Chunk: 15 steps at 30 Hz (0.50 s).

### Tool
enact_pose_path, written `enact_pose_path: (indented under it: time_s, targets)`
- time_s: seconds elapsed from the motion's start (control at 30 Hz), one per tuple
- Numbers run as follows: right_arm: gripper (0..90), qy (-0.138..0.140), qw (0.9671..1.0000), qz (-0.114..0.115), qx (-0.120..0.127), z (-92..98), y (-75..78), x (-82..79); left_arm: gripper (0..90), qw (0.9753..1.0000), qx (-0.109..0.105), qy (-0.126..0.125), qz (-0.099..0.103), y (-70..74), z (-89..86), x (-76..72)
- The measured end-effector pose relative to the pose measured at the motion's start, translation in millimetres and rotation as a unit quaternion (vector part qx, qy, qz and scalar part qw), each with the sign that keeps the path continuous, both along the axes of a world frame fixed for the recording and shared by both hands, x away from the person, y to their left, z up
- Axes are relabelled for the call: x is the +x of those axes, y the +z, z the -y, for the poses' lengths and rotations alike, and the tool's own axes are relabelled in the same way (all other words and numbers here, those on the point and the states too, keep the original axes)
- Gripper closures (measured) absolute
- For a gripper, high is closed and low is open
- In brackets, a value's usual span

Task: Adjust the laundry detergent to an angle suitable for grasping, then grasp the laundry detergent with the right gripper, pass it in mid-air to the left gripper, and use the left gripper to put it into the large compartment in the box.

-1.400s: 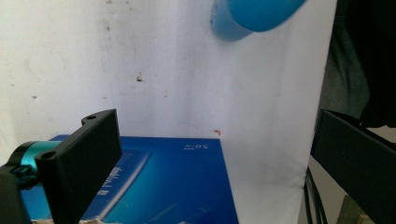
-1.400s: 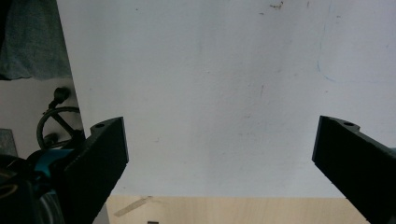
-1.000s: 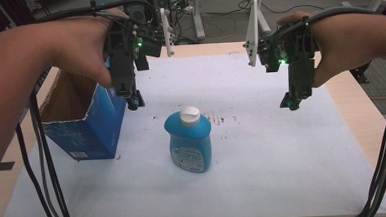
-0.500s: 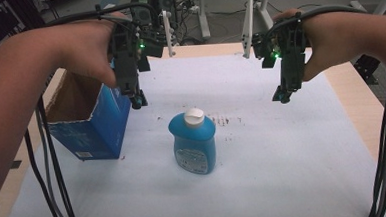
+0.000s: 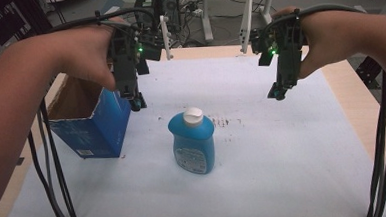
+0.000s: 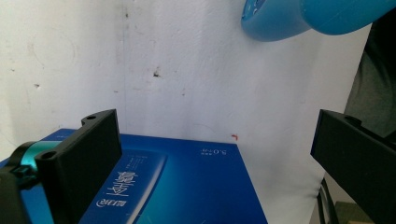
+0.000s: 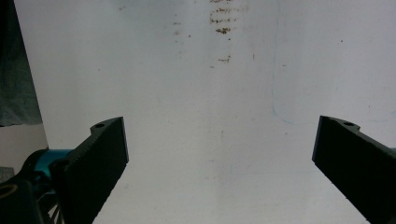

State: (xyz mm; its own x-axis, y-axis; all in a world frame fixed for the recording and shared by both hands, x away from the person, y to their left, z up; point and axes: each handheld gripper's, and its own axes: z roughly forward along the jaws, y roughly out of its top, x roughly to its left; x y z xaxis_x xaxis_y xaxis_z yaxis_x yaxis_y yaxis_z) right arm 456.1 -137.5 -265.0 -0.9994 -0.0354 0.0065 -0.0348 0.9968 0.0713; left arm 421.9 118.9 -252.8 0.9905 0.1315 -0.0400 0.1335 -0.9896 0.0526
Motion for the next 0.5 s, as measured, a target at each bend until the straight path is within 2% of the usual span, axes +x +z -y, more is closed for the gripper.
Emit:
enact_pose_path:
  time_s: [0.2,0.37,0.5]
  targets:
    - [2.6,0.005,1.0,0.0,-0.003,-4.1,-0.1,1.8,1.8,1.0,-0.004,0.0,0.006,4.4,-2.8,-3.7]
    - [2.6,0.003,1.0,0.006,0.004,-1.4,3.7,-1.9,1.8,1.0,0.002,-0.003,0.005,5.7,-1.4,-2.7]
    - [2.6,0.002,0.9999,0.013,0.007,-0.1,8.0,-7.4,1.8,1.0,0.0,-0.004,0.007,7.4,-0.3,-3.1]
